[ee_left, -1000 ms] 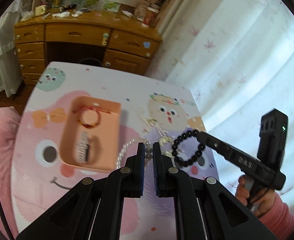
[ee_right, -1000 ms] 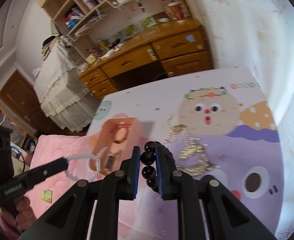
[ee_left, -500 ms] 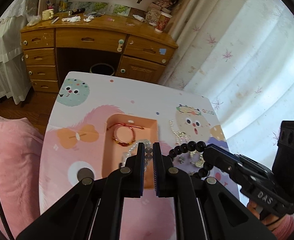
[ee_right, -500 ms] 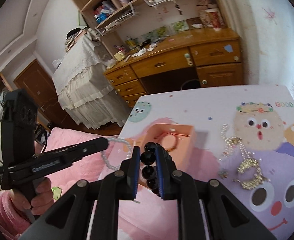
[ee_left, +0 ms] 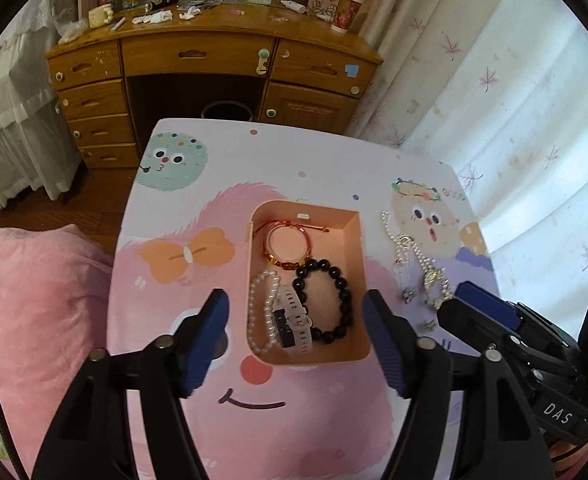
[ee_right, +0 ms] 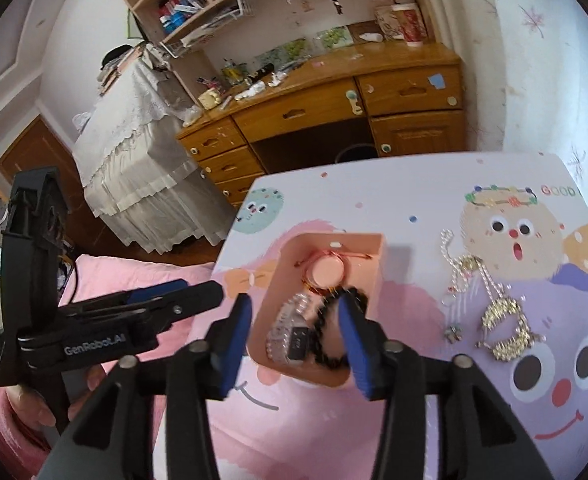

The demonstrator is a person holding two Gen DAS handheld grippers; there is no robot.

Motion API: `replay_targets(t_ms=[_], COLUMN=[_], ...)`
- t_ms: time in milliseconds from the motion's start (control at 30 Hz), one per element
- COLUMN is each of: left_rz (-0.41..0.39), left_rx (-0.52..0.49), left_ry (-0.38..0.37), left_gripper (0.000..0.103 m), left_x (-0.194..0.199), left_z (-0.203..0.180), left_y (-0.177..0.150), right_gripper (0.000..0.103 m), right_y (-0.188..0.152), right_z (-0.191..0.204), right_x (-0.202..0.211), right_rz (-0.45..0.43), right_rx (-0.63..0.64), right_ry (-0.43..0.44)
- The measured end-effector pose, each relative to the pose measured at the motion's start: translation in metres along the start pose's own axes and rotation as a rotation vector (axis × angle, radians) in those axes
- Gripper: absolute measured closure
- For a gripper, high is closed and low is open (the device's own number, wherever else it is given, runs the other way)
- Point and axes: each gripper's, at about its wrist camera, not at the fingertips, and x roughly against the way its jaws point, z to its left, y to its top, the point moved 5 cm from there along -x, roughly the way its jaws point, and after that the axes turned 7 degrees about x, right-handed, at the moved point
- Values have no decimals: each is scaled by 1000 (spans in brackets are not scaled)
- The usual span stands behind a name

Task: Organize jewelry
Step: 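Lower pearl bracelet into tray with left tool while right tool releases black bracelet, then move both open tools from the tray back toward the remaining jewelry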

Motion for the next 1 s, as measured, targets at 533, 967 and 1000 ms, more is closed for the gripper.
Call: replay_targets(t_ms=[533, 967, 1000], left_rz=[150, 306, 312], left_rx=[-180, -330, -328], left_ry=[115, 171, 164], left_gripper=[28, 20, 20], left_x=[-22, -65, -69], left_z=[-42, -120, -125], left_y=[-85, -121, -120], right_gripper=[39, 32, 32], right_y=[-110, -126, -124], right_z=[-54, -128, -135], right_x=[3, 14, 14], right_rz=[269, 281, 269], right_rx=[43, 290, 329], right_ry=[-138, -314, -326])
